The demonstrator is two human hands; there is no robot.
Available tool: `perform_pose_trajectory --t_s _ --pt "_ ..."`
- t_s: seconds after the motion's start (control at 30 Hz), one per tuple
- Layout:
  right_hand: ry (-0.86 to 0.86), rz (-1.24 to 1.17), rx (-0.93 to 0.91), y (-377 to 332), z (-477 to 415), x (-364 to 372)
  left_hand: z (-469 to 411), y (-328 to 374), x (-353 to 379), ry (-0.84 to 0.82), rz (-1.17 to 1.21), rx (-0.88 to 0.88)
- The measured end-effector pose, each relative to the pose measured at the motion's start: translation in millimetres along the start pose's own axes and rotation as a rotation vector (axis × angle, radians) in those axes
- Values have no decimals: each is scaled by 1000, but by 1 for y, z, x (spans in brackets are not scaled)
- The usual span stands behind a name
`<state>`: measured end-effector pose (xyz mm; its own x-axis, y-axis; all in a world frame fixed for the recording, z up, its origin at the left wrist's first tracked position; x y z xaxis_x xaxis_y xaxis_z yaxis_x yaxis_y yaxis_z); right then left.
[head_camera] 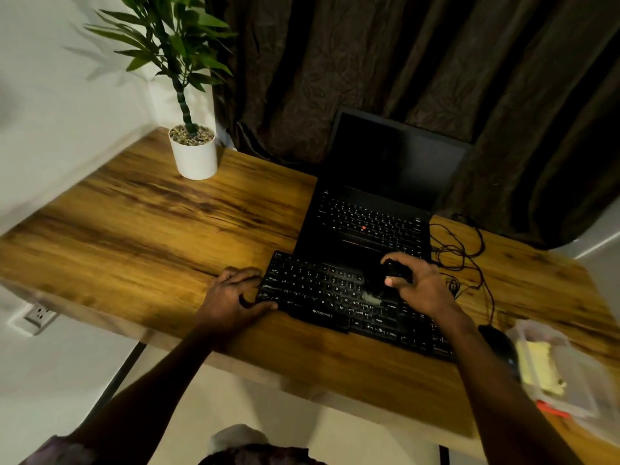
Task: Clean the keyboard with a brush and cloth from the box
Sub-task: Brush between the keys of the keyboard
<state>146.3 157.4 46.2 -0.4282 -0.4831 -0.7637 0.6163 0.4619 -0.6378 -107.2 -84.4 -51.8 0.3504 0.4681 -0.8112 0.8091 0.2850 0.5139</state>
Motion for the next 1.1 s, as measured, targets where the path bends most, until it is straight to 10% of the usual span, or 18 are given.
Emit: perform_pose_trajectory --t_s 1.1 --pt "70 21 56 27 16 -16 1 -4 0 -19 40 -49"
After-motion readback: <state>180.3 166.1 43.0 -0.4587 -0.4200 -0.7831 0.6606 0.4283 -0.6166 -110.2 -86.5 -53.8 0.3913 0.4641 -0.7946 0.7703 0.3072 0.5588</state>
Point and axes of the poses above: each hand's wrist, its own z-axis away from the middle knuckle, its own x-axis out of the palm, y = z × x, the point moved 9 cm from there along -z, towards the middle knuckle, and after that the axes turned 3 degrees about x, right-handed, at the moved point
